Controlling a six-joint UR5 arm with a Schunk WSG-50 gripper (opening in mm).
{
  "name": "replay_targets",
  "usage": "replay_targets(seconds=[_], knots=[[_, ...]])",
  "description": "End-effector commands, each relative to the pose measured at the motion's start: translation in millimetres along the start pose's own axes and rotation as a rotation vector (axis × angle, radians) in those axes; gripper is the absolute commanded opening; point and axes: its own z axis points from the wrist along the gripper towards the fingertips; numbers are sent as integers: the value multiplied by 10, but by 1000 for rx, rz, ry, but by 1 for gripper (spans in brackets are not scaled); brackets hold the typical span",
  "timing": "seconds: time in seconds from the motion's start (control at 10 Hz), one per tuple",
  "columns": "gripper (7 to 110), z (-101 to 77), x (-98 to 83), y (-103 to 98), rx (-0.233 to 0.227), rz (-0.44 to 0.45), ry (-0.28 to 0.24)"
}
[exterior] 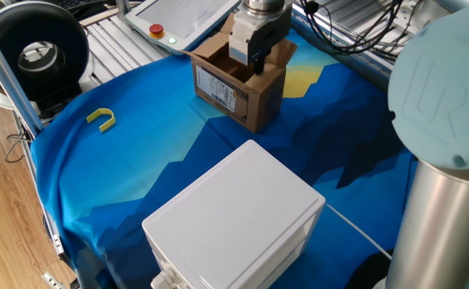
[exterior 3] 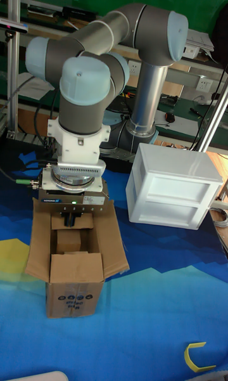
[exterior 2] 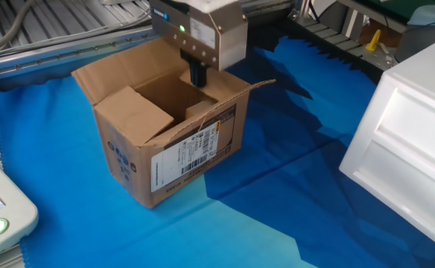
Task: Cover the box
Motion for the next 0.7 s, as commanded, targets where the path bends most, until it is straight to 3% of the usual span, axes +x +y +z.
replay_targets(seconds=[0.0, 0.2, 0.6], knots=[[7, -4, 198, 30, -1, -41, 78], [7, 2, 376, -3, 6, -35, 148], [7, 154, 325, -45, 21, -24, 163]])
